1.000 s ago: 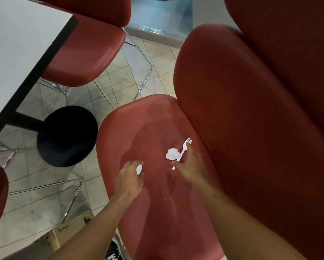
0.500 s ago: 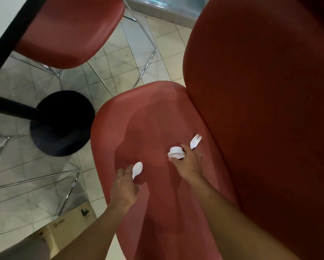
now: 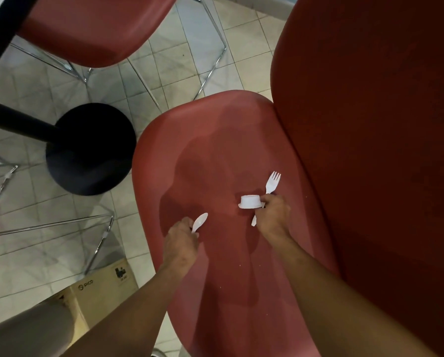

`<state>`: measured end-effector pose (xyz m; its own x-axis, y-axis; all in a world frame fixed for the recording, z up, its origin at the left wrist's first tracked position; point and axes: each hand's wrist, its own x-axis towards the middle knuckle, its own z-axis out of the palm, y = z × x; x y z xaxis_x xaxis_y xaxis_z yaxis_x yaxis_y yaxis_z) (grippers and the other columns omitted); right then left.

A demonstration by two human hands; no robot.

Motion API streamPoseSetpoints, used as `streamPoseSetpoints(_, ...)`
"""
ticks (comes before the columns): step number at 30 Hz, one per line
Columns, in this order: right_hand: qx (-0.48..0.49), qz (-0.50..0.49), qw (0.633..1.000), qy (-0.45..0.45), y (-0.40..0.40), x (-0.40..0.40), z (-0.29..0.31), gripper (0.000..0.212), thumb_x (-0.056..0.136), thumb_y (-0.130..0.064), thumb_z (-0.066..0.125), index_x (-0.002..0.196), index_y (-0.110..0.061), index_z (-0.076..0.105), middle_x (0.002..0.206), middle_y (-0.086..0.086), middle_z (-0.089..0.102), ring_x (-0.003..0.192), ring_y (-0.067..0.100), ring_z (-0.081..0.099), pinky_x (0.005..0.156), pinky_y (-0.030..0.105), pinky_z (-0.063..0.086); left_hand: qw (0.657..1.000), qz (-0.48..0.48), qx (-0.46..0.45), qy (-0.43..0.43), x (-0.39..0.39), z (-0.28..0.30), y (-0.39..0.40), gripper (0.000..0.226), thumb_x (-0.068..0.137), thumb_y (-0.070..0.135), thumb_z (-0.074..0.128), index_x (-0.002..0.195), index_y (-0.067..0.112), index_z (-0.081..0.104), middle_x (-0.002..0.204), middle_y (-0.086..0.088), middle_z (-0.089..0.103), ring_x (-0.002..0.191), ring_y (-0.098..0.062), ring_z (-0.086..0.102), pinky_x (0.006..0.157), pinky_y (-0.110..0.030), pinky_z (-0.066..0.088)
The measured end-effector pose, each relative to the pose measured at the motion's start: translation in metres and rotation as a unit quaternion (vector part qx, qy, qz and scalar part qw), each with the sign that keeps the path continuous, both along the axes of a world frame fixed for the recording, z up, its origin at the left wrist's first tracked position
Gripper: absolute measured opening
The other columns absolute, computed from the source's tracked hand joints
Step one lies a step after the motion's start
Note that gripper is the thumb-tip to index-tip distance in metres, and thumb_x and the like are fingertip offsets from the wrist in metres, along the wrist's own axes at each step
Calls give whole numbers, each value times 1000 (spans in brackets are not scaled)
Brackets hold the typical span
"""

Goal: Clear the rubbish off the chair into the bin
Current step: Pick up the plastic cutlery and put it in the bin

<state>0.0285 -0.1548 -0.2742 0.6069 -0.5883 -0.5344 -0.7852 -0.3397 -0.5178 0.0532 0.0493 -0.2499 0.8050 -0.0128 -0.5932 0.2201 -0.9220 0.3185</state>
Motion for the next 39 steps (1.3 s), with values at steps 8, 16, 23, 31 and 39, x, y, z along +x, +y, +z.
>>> streamPoseSetpoints(8, 88, -23, 996, -4, 30, -18, 33, 9, 79, -11, 69, 86, -11, 75, 81, 3, 72, 75, 18, 66, 66, 25, 49, 991, 121, -47, 24, -12, 33, 16, 12, 81, 13, 72, 91, 14, 66, 75, 0, 66, 72, -18, 61, 68, -24, 45)
streamPoseSetpoints(16, 117, 5, 993, -26, 84, -44, 107, 10, 78, -9, 67, 82, -13, 75, 73, 4, 70, 62, 16, 56, 55, 25, 41, 977, 154, -147, -6, -40, 102, 43, 17, 75, 12, 77, 79, 19, 63, 60, 8, 58, 58, -6, 54, 62, -18, 40)
streamPoseSetpoints(23, 117, 47, 991, -51, 144, -86, 187, 15, 80, -11, 66, 91, -14, 76, 69, 1, 64, 59, 13, 54, 54, 21, 38, 964, 154, -213, -29, -86, 172, 105, 12, 73, 11, 77, 79, 15, 67, 61, 4, 57, 58, -8, 53, 62, -21, 44)
streamPoseSetpoints(31, 163, 41, 983, -74, 246, -145, 256, 5, 72, -15, 68, 71, -10, 69, 59, -3, 61, 51, 11, 52, 48, 22, 43, 942, 169, -282, -63, -144, 231, 196, 47, 73, 12, 80, 110, 27, 55, 71, 2, 67, 70, -8, 64, 65, -19, 47)
streamPoseSetpoints(39, 301, 84, 940, -139, 356, -188, 308, 6, 75, -4, 75, 77, -7, 70, 69, 8, 64, 65, 17, 56, 69, 35, 48, 903, 245, -347, -63, -192, 263, 299, 36, 70, 4, 81, 72, 18, 47, 65, -2, 57, 67, -20, 57, 74, -42, 54)
